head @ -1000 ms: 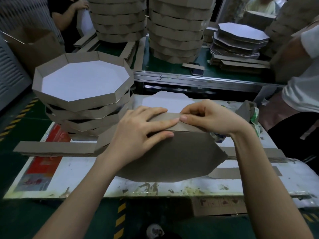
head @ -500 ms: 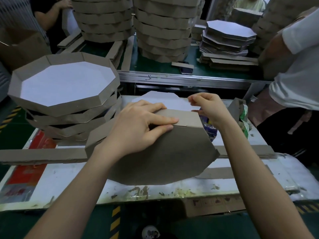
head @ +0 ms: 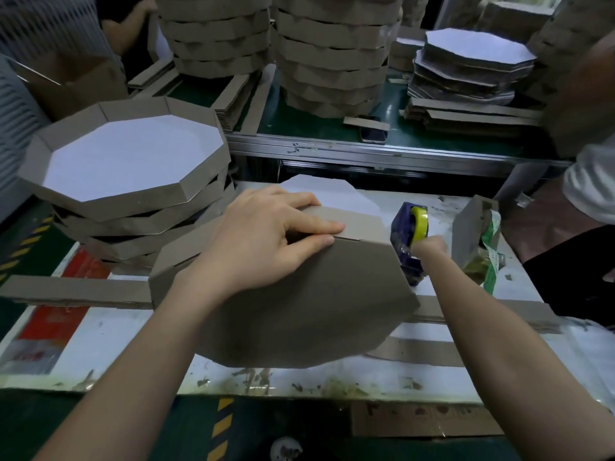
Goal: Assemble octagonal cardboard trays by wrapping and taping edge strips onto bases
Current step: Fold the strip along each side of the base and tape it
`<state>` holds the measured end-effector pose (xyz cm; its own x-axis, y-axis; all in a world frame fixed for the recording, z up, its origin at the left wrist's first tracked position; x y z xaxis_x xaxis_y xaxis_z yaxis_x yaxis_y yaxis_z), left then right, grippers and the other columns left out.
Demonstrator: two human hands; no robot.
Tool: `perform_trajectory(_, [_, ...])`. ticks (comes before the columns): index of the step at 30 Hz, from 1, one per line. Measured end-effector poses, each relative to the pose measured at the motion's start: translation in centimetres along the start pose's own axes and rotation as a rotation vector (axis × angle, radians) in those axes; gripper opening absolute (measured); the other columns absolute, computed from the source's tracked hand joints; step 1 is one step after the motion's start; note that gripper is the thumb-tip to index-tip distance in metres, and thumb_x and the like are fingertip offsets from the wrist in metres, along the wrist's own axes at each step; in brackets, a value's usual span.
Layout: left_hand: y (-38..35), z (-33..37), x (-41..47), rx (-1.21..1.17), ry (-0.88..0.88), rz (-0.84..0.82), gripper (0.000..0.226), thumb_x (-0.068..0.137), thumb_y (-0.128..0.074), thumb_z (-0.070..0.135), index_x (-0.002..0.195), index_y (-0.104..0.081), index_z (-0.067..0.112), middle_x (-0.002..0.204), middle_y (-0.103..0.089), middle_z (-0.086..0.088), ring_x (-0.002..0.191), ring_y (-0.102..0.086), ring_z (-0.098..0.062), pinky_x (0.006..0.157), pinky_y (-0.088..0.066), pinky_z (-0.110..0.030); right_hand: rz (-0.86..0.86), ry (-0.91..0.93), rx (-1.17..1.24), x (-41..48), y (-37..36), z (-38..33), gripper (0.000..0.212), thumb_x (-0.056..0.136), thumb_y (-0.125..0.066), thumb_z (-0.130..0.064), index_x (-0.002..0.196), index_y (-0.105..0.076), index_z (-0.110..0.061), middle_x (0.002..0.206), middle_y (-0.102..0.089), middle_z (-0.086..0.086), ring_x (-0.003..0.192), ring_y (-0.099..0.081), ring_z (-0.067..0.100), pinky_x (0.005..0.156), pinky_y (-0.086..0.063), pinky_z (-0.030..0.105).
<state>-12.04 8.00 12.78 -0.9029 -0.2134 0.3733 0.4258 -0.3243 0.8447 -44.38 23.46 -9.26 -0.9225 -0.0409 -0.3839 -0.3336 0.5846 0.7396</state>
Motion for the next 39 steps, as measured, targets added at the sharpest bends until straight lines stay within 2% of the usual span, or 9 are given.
perform_trajectory(11, [-0.3,0.5,0.6,0.008,0.028,0.051,0.025,0.087,-0.056,0.048,0.109,-0.069,0.047,0.11,-0.069,0.013,0.096,-0.059,-0.014,0.08,-0.049,-0.043,-0.071,-0.045,-0.036,2.1,-1.1,1.7,0.04,0.097,-0.061,-0.026,0.118,-0.053,0.006,0.125,-0.058,0.023,0.118,-0.055,0.04,0.104,-0.046,0.044])
perform_trajectory(17, [-0.3,0.2,0.5,0.021,0.054,0.052,0.026,0.087,-0.054,0.05,0.109,-0.068,0.049,0.112,-0.068,0.015,0.099,-0.058,-0.012,0.082,-0.047,-0.042,-0.048,-0.224,0.607,1.5,-1.6,1.9,0.037,0.086,-0.074,-0.021,0.114,-0.059,0.0,0.111,-0.065,0.013,0.097,-0.063,0.029,0.08,-0.051,0.039])
perform_trajectory(19, [-0.3,0.2,0.4,0.023,0.056,0.049,0.026,0.087,-0.054,0.05,0.109,-0.068,0.05,0.113,-0.067,0.016,0.1,-0.057,-0.011,0.082,-0.047,-0.041,-0.017,-0.276,0.802,1.4,-1.4,2.1,0.037,0.086,-0.071,-0.03,0.11,-0.059,-0.005,0.106,-0.065,0.011,0.096,-0.063,0.027,0.087,-0.052,0.044])
perform_trajectory(22, [-0.2,0.0,0.4,0.034,0.056,0.053,0.027,0.087,-0.053,0.051,0.11,-0.067,0.05,0.115,-0.067,0.016,0.102,-0.057,-0.01,0.082,-0.046,-0.039,0.049,-0.339,0.83,1.5,-1.2,3.3,0.02,0.091,-0.062,-0.018,0.102,-0.055,-0.003,0.121,-0.064,0.015,0.111,-0.061,0.032,0.097,-0.053,0.048])
perform_trajectory(25, [-0.2,-0.2,0.4,0.04,0.059,0.06,0.027,0.087,-0.053,0.051,0.109,-0.068,0.05,0.115,-0.067,0.017,0.101,-0.057,-0.01,0.082,-0.046,-0.038,0.045,-0.369,0.768,1.4,-1.6,4.0,0.018,0.087,-0.066,-0.013,0.094,-0.054,-0.001,0.125,-0.061,0.016,0.104,-0.062,0.031,0.092,-0.054,0.043])
perform_trajectory(29, [-0.2,-0.4,0.4,0.042,0.048,0.079,0.025,0.088,-0.055,0.05,0.108,-0.069,0.049,0.114,-0.068,0.015,0.102,-0.059,-0.011,0.082,-0.047,-0.039,-0.056,-0.407,0.748,1.2,-1.9,3.6,0.037,0.089,-0.063,-0.006,0.126,-0.057,-0.002,0.134,-0.059,0.016,0.112,-0.058,0.027,0.102,-0.05,0.049])
perform_trajectory(32, [-0.2,-0.8,0.3,0.045,0.059,0.08,0.025,0.088,-0.054,0.05,0.108,-0.068,0.05,0.115,-0.068,0.015,0.103,-0.059,-0.011,0.082,-0.047,-0.039,0.012,-0.385,0.818,0.7,-1.6,3.4,0.031,0.087,-0.061,-0.008,0.118,-0.064,-0.002,0.12,-0.066,0.013,0.094,-0.061,0.024,0.091,-0.055,0.042])
perform_trajectory(36, [-0.2,-0.9,0.6,0.035,0.043,0.08,0.025,0.088,-0.054,0.05,0.108,-0.069,0.049,0.113,-0.068,0.015,0.099,-0.059,-0.012,0.082,-0.047,-0.038,0.165,-0.305,0.978,-1.9,-2.0,4.3,0.019,0.083,-0.07,-0.018,0.074,-0.059,-0.005,0.085,-0.064,0.008,0.074,-0.062,0.023,0.065,-0.055,0.028])
perform_trajectory(39, [-0.3,-0.8,0.6,0.034,0.035,0.073,0.025,0.088,-0.054,0.05,0.108,-0.069,0.05,0.113,-0.068,0.016,0.099,-0.059,-0.011,0.082,-0.046,-0.036,0.216,-0.189,0.936,-3.4,-2.6,5.9,0.021,0.087,-0.066,-0.022,0.077,-0.068,-0.003,0.077,-0.063,0.007,0.059,-0.052,0.014,0.04,-0.039,0.008])
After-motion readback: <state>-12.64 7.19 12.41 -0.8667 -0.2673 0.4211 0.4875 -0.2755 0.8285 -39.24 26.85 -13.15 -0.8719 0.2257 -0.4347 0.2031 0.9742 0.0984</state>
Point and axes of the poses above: each hand's wrist, its own x-axis towards the middle knuckle, its own y-axis out of the back of the hand, z = x × y, the point moved 6 cm from there along x, towards the middle knuckle
